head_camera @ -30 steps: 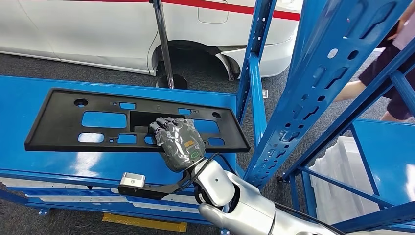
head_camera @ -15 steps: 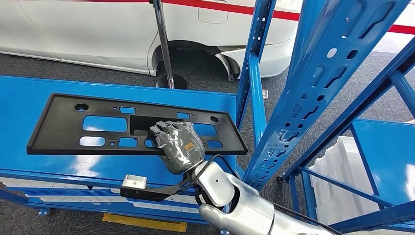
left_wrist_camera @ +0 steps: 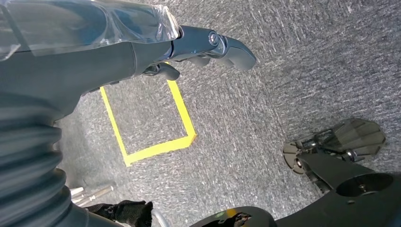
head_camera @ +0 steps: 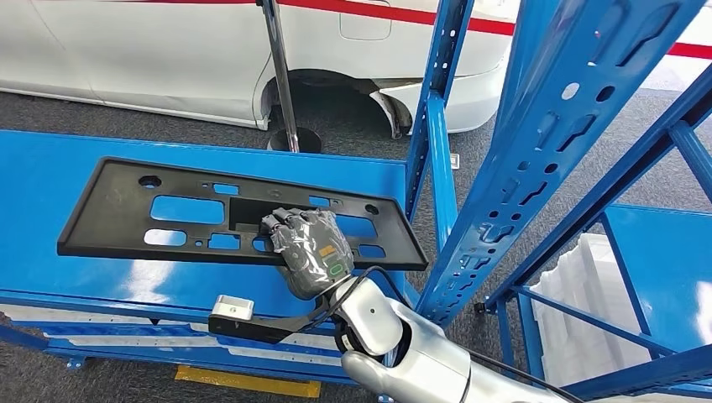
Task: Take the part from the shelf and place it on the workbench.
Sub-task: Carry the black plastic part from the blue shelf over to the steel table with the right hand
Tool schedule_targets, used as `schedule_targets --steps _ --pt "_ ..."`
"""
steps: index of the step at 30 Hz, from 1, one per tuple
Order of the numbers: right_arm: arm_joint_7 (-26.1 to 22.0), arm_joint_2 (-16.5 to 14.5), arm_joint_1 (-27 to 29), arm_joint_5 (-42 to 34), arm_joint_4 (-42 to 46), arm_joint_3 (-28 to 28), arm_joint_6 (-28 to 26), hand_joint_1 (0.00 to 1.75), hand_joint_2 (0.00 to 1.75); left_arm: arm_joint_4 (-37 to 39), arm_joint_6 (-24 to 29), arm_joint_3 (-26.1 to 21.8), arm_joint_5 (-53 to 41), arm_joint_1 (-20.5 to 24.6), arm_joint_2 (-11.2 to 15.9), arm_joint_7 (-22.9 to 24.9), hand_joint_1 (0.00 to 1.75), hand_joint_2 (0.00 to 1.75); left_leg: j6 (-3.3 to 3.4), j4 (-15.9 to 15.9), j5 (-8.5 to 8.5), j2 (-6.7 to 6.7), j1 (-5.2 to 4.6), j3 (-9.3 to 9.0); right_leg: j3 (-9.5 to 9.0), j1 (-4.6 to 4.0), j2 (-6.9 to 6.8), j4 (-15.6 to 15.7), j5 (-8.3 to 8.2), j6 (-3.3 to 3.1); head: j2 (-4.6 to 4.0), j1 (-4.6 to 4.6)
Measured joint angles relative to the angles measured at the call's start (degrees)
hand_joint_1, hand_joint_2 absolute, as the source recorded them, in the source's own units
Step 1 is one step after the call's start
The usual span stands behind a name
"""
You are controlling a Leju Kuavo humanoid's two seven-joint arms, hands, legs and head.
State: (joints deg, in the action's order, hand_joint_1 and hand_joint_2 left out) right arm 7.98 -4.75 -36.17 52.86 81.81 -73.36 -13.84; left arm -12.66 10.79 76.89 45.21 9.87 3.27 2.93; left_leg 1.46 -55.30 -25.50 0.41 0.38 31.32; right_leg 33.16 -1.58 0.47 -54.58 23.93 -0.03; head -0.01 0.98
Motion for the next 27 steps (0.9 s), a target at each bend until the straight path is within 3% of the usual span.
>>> schedule_targets --steps 9,19,27 --pt "1.34 0.41 0.11 2.17 0.26 0.25 1.36 1.75 1.75 0.0 0.02 -0.02 -1.44 0.31 -0.09 0.23 0.0 1.75 0.0 0.0 0.0 0.0 0.0 -0.01 0.0 0.0 0.0 0.0 0.0 0.0 0.0 0.0" --pt "3.67 1.69 -1.76 8.34 3.57 0.14 8.15 1.75 1.75 -0.02 0.9 -0.39 -1.3 1.11 -1.01 0.0 0.0 1.75 0.0 0.0 0.0 0.0 -0.01 0.0 0.0 0.0 0.0 0.0 -0.01 0.01 0.0 0.0" --pt "4.07 3.08 -2.46 9.62 4.69 -0.26 9.95 1.75 1.75 -0.01 1.07 -1.35 -0.65 0.77 -1.44 -0.01 0.0 1.75 0.0 0.0 0.0 0.0 -0.01 0.0 0.0 0.0 0.0 0.0 -0.01 0.01 -0.01 0.0"
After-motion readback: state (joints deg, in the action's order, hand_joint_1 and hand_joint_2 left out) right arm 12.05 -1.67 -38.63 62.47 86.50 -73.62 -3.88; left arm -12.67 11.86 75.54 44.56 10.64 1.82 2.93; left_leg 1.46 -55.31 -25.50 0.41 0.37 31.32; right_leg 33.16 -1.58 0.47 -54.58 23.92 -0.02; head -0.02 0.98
